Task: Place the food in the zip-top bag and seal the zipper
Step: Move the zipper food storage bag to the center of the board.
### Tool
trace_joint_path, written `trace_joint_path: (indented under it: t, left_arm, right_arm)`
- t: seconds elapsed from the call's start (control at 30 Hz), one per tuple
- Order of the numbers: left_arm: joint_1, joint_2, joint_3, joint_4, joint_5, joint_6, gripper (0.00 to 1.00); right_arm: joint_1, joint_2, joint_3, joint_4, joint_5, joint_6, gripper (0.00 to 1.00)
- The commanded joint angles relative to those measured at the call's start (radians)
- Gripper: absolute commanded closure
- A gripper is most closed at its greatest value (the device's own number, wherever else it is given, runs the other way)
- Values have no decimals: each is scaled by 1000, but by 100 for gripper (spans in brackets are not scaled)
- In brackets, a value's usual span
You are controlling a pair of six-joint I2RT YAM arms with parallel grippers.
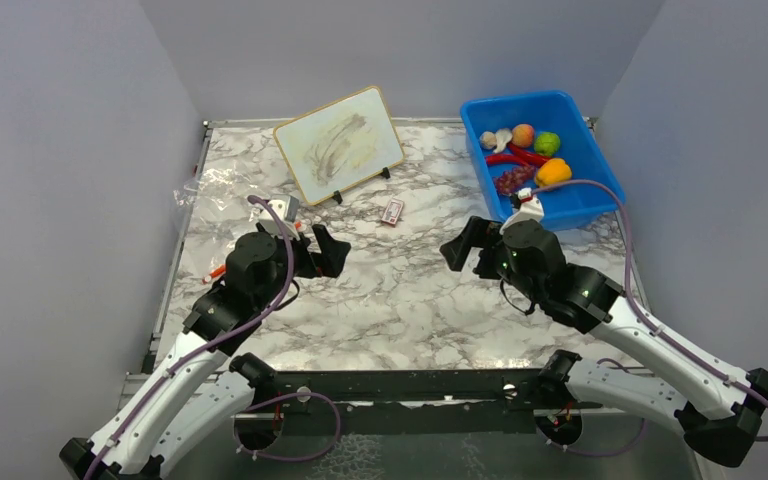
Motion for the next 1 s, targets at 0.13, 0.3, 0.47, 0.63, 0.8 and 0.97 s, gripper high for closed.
trace_joint_path:
  t: [0.13,0.3,0.47,0.63,0.8,0.97]
  left_arm:
    - [8,8,13,-4,-77,36,1]
    - [7,53,24,-7,-153,24,1]
    - [7,122,45,-21,-318,-21,1]
    - [7,175,100,-65,-486,-51,8]
    - [14,279,156,-68,-660,-60,27]
    - [84,422,239,-115,-697,-123,35]
  right_arm:
    - [7,-42,10,-29,62,20,0]
    - [7,-56,-2,-15,49,17,0]
    - [7,-55,-12,-5,39,15,0]
    - [7,-66,-13,12,0,-36,0]
    - [7,-89,-21,25,-9,-45,0]
    - [7,-99,-34,53,-59,-48,1]
